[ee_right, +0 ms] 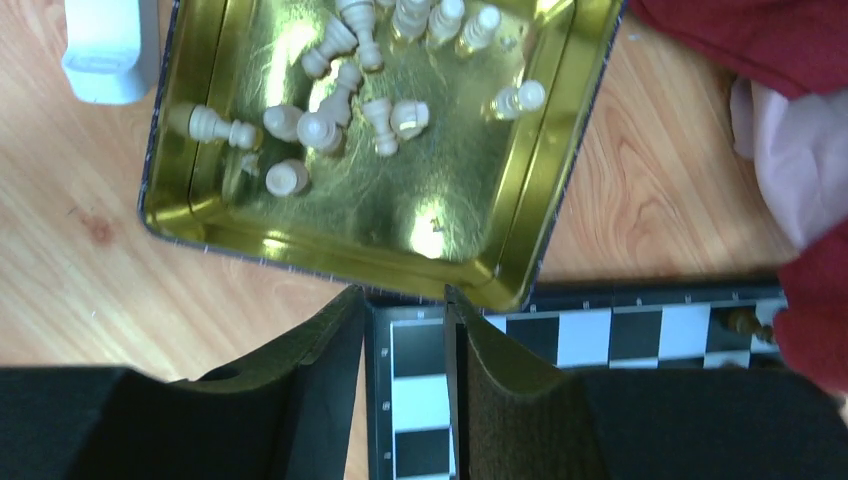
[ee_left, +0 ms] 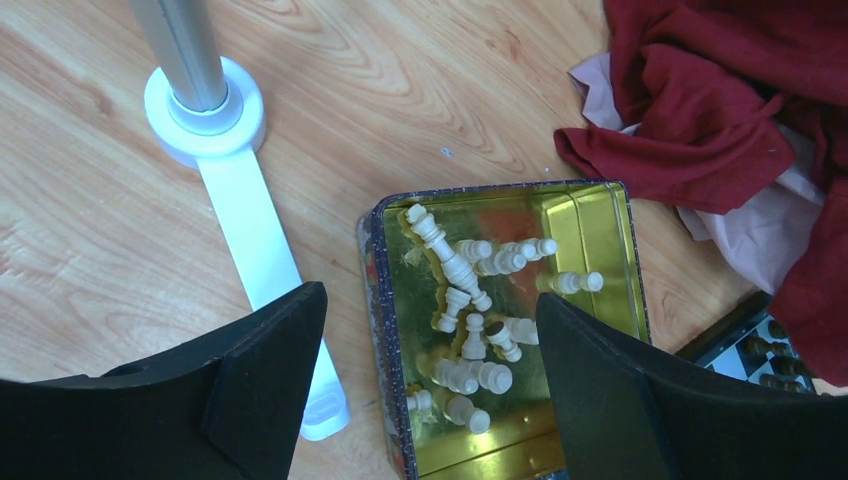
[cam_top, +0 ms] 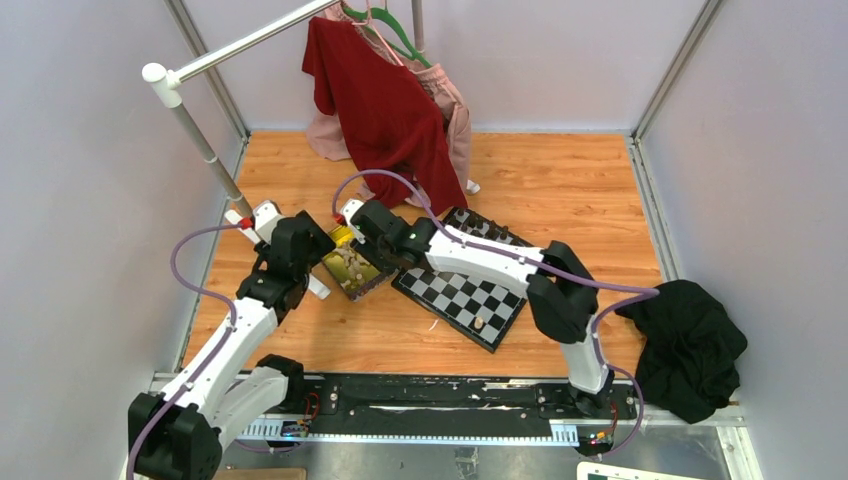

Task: Set up the chess pieces on the board
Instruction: Pick up the chess piece from the storage box.

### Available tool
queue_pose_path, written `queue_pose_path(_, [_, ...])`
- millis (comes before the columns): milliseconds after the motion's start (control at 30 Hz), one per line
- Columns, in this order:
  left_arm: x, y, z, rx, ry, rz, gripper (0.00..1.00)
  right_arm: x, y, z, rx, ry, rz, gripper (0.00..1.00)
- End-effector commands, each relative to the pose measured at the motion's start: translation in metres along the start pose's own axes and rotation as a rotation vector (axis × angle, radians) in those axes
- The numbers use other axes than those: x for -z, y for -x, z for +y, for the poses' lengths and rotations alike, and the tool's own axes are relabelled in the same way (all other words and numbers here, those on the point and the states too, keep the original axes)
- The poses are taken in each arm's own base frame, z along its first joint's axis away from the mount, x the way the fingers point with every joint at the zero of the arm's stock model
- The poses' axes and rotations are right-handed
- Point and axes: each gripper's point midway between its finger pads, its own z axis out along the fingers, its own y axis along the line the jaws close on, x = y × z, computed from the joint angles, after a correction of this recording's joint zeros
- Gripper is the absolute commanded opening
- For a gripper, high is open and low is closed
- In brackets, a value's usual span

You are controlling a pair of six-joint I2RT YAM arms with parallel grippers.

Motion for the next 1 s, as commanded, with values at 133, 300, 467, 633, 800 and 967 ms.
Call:
queue_pose_path(133, [0.009, 0.006, 0.009, 0.065, 0.0, -0.06, 0.83, -0.037, 0.03, -0.005, 0.027, 0.101, -0.077, 0.39])
queue_pose_path(300, [0.016, 0.007, 0.022, 0.111, 0.011, -0.101, 0.83, -0.053, 0.036, 0.001, 0.018, 0.172, -0.119, 0.39])
queue_pose_path(467, [0.023, 0.011, 0.029, 0.141, 0.013, -0.136, 0.83, -0.068, 0.038, -0.001, -0.001, 0.197, -0.147, 0.39])
queue_pose_path(633, [0.025, 0.011, 0.032, 0.153, 0.013, -0.144, 0.83, -0.076, 0.038, -0.001, -0.009, 0.212, -0.154, 0.39])
queue_pose_path(800, [0.025, 0.01, 0.034, 0.155, 0.014, -0.146, 0.83, -0.084, 0.038, -0.003, -0.016, 0.215, -0.154, 0.39])
queue_pose_path(967, [0.025, 0.009, 0.036, 0.15, 0.014, -0.149, 0.83, -0.091, 0.038, -0.007, -0.025, 0.22, -0.156, 0.39])
